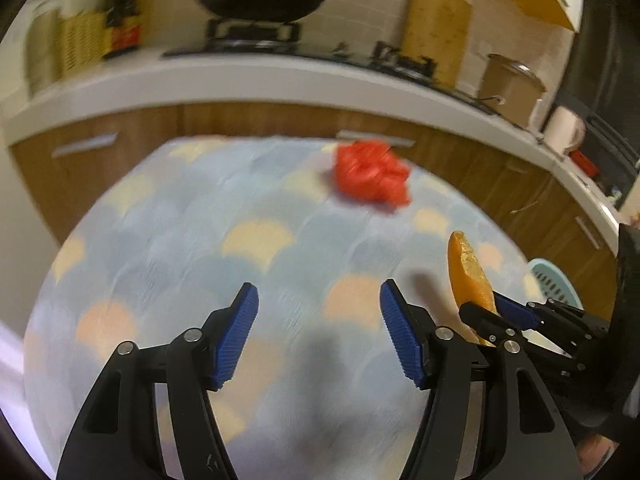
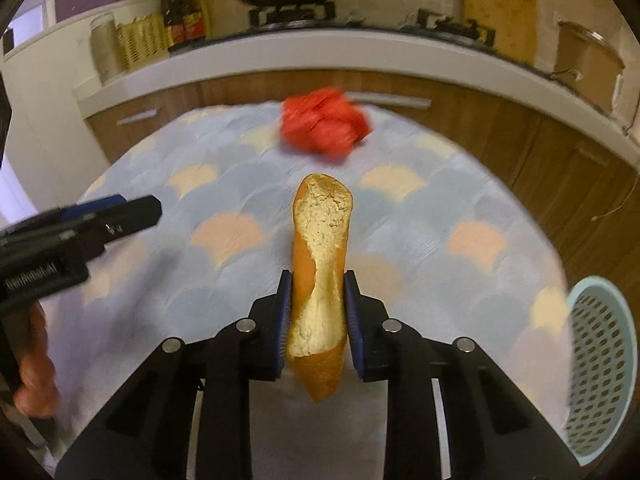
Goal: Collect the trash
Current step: 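Grasp the bread crust with the right tool while the left tool grasps the red plastic bag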
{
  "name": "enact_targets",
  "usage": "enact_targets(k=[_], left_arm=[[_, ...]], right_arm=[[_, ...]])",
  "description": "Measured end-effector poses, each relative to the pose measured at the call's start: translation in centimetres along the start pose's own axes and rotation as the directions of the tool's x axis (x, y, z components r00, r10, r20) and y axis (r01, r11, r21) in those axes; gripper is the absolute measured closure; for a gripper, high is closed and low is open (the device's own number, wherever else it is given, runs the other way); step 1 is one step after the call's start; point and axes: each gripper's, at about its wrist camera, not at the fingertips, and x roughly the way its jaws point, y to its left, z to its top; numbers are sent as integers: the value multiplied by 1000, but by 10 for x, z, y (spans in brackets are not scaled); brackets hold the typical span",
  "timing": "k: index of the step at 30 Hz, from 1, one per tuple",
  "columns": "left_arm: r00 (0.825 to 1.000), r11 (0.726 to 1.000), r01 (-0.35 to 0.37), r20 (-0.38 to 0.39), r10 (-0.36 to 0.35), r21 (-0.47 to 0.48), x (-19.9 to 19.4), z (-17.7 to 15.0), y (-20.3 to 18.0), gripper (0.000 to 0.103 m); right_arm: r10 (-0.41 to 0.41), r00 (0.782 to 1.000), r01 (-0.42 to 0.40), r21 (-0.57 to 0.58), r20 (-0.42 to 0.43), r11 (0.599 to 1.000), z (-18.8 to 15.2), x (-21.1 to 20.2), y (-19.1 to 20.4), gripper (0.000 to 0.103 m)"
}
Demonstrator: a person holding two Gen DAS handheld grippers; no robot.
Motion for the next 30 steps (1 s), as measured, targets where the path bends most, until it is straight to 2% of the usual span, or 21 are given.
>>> enact_targets(k=[4,6,7,10,14,18,21,23,28,30], left_arm=[[998,997,56,21,-57,51,23,28,-22,36],[997,996,72,16,-73,61,42,41,-31,31],[997,995,81,10,-81,51,52,47,-33,28],[994,994,109,-5,-109,8,82,64,-34,28],[994,994,106,-22,-106,-15,119,79,-37,28],[996,997,75,-44,-74,19,145,84,-46,28],[997,998,65,-37,-64,24,146,85,-46,32],[998,998,50,-49,-49,29,149,84,-48,40],[999,998,30,-17,-29,46,145,82,-52,54],[1000,998,21,10,-21,56,139,79,-54,56]], right_arm=[[-38,999,36,48,34,998,14,11,-33,81],[-41,998,38,85,42,996,15,17,-47,81],[-39,998,34,103,46,994,14,20,-53,81],[-34,997,26,123,64,992,12,20,-58,81],[-63,996,55,114,70,992,11,21,-53,81],[-76,993,66,117,88,991,11,19,-52,81],[-81,992,70,116,93,991,11,19,-53,81],[-90,991,79,111,98,991,10,18,-50,81],[-100,988,87,115,113,989,6,14,-47,81],[-104,987,89,125,120,988,6,12,-48,81]])
